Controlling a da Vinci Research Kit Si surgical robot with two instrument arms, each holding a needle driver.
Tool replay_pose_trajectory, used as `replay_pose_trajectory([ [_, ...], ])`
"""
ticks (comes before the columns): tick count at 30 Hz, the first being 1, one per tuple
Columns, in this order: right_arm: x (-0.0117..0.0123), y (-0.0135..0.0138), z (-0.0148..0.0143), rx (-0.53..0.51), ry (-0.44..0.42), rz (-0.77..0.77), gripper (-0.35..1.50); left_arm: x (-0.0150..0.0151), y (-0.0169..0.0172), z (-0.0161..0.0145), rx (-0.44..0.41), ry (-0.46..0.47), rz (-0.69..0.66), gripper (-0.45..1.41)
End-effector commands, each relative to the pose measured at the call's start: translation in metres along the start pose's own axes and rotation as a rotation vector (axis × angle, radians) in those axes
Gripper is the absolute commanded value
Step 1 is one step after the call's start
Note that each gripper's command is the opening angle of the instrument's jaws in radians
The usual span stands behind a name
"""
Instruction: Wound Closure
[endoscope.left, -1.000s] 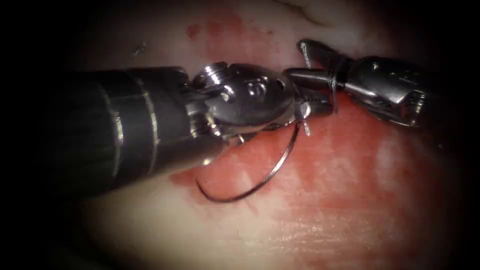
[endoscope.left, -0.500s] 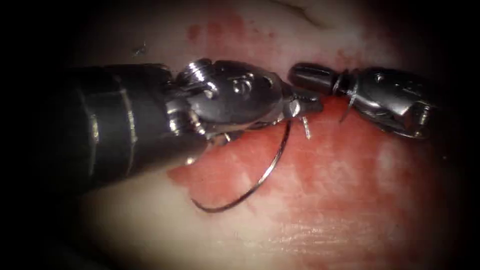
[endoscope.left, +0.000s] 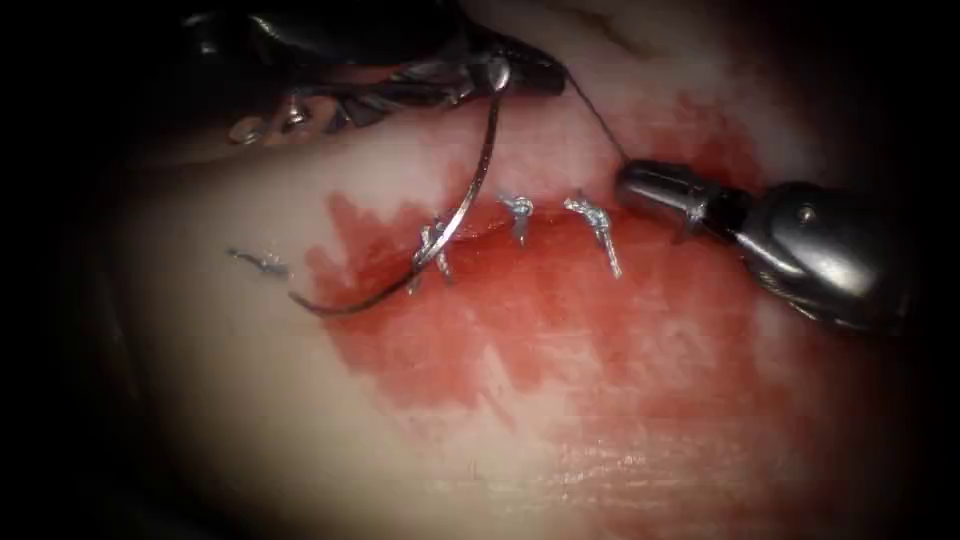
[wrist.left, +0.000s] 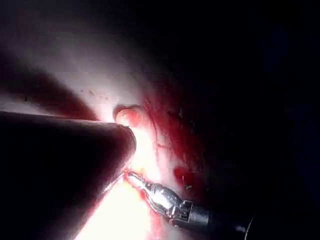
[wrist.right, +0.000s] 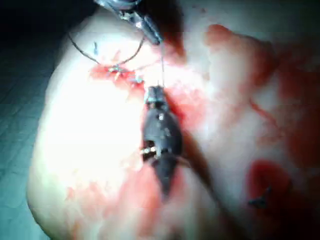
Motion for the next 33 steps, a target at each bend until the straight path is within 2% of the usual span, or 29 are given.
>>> replay_pose_trajectory([
  [1, -0.0005, -0.0005, 0.0004, -0.003, 0.007, -0.007, -0.35, 0.0014, -0.001, 0.0003, 0.003, 0.0, -0.006, -0.35],
  [8, -0.0011, -0.0004, -0.0002, -0.015, 0.016, -0.024, -0.35, 0.003, -0.0035, 0.0008, 0.006, -0.015, -0.017, -0.35],
  [11, -0.0023, -0.0009, -0.0006, -0.009, 0.006, -0.037, -0.35, 0.0034, -0.0054, 0.0009, 0.011, -0.022, -0.017, -0.35],
  [15, -0.0024, -0.0007, -0.0018, 0.001, 0.012, -0.037, -0.35, 0.004, -0.0078, 0.0013, 0.014, -0.033, -0.017, -0.35],
  [19, -0.0024, -0.0001, -0.0034, 0.024, 0.028, -0.036, -0.35, 0.0031, -0.0094, 0.0023, 0.022, -0.05, -0.006, -0.35],
  [27, -0.0021, -0.0023, -0.0041, 0.041, 0.014, -0.062, -0.35, 0.003, -0.0106, 0.0023, 0.024, -0.058, -0.013, -0.35],
  [33, -0.0034, -0.0019, -0.0045, 0.02, 0.01, -0.081, -0.35, 0.0036, -0.0114, 0.0018, 0.03, -0.062, -0.033, -0.35],
])
